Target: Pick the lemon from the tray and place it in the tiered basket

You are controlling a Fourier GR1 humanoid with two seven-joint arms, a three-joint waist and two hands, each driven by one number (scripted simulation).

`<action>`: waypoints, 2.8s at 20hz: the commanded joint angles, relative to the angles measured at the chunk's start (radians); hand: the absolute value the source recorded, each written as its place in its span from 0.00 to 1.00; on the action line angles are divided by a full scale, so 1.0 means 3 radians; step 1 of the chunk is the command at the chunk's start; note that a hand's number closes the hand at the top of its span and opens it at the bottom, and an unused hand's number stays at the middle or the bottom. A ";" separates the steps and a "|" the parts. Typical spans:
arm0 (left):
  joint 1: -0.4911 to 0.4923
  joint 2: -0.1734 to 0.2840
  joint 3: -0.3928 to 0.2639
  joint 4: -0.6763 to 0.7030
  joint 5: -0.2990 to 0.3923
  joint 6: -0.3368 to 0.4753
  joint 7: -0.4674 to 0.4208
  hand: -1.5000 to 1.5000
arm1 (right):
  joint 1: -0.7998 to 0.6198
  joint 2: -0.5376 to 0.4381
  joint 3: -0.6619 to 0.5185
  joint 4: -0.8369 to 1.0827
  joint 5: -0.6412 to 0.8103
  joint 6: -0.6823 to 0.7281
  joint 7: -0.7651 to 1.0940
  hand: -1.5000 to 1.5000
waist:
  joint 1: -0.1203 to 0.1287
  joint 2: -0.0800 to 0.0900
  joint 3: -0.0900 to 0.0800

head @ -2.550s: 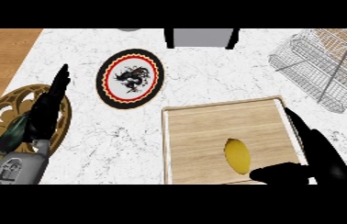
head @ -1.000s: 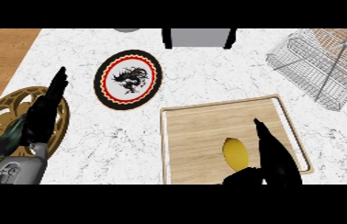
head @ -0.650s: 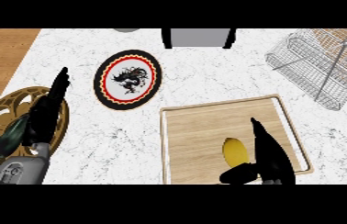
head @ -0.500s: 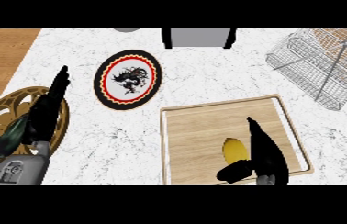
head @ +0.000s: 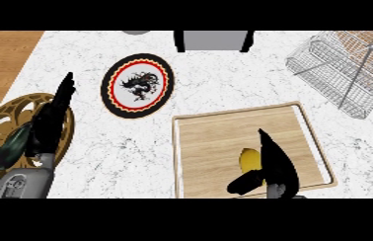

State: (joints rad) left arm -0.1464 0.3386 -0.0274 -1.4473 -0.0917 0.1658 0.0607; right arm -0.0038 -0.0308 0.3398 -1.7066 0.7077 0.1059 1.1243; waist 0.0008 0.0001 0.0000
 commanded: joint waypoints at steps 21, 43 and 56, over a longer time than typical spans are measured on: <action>-0.0181 -0.0098 0.0093 0.0028 -0.0100 -0.0182 0.0058 0.50 | -0.1360 0.0100 -0.0556 0.0923 0.0130 -0.0333 0.0306 1.00 | 0.0165 0.0065 -0.0001; -0.0300 -0.0210 0.0012 0.0126 -0.0134 -0.0195 0.0010 0.50 | -0.3943 -0.0927 -0.1631 0.3092 0.2454 -0.1278 0.0238 1.00 | 0.0282 0.0099 -0.0010; -0.0187 -0.0112 0.0130 0.0023 -0.0068 -0.0307 0.0010 0.50 | -0.4464 -0.1423 -0.2191 0.4352 0.2252 -0.1692 -0.0646 1.00 | 0.0214 0.0091 0.0001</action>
State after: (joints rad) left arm -0.2009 0.2918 -0.0072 -1.4503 -0.1294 0.0945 0.0737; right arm -1.3266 -0.3987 -0.2830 -0.5007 1.3991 -0.3544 0.9872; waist 0.0688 0.0238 -0.0004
